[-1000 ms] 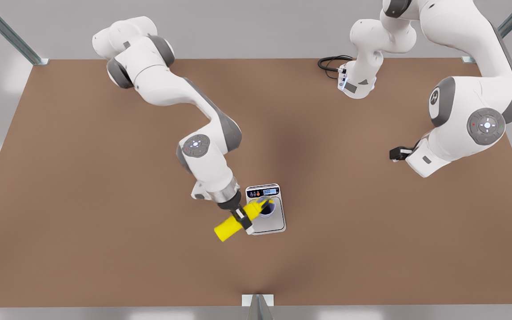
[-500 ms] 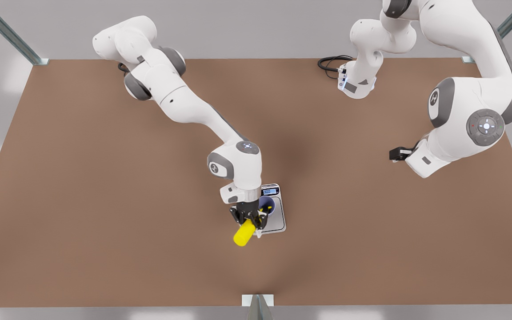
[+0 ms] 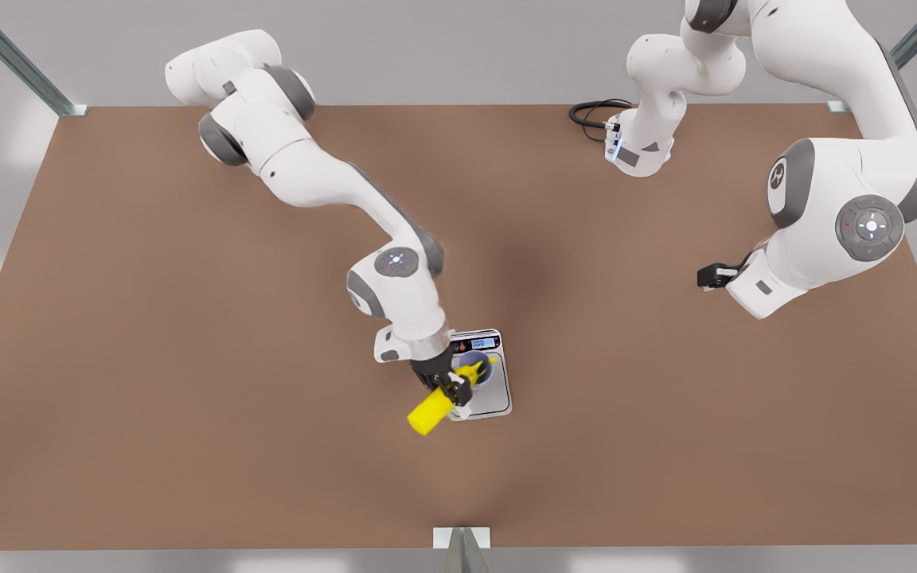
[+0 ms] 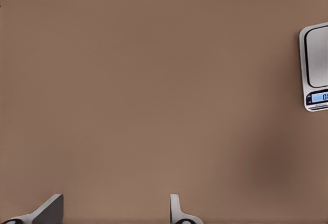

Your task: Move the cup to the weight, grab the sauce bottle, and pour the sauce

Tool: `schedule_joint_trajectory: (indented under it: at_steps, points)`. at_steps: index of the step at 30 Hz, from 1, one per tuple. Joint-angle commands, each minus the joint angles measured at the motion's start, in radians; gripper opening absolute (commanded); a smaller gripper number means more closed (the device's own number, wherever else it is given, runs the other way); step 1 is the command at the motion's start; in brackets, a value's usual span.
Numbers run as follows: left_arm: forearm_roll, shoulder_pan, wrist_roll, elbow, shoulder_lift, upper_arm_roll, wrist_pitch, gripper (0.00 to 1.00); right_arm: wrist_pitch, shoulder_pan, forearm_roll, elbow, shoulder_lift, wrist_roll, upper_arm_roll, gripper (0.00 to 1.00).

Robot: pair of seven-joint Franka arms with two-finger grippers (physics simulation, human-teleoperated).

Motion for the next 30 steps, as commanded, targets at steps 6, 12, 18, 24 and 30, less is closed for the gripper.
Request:
schedule_joint_trajectory:
  at_steps: [6, 12, 18, 24, 30]
  points:
    - [0.0, 0.0, 0.0, 0.0, 0.0, 0.0, 0.0, 1.0, 0.061, -0.094, 0.388, -0.192, -0.123, -0.02, 0.044, 0.21]
    - [0.0, 0.0, -0.001, 0.0, 0.001, 0.0, 0.0, 1.0, 0.051, -0.212, 0.707, -0.33, -0.197, -0.022, 0.13, 0.21]
    - [0.0, 0.0, -0.001, -0.002, 0.003, 0.0, -0.003, 1.0, -0.088, -0.357, 1.328, -0.534, -0.293, -0.333, 0.14, 0.21]
    - [0.0, 0.0, 0.0, 0.0, 0.0, 0.0, -0.006, 1.0, -0.535, -0.543, 1.494, -0.585, -0.286, -0.542, 0.094, 0.21]
    - [0.0, 0.0, 0.003, -0.002, 0.0, 0.0, -0.008, 1.0, -0.785, -0.703, 1.494, -0.582, -0.138, -0.766, 0.096, 0.21]
